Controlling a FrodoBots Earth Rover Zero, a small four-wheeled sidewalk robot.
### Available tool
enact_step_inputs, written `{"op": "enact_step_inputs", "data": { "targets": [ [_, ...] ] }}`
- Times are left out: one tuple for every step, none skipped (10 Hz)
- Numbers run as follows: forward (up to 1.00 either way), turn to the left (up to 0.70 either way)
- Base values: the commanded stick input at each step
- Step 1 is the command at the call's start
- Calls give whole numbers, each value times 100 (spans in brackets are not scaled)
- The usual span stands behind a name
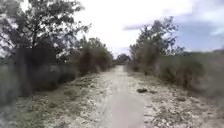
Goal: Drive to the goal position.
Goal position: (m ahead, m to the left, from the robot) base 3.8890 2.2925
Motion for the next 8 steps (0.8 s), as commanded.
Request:
{"op": "enact_step_inputs", "data": {
  "targets": [
    [70, 0],
    [70, 0],
    [70, 0],
    [70, 0],
    [70, 0],
    [70, 0],
    [70, 0],
    [70, 0]
  ]
}}
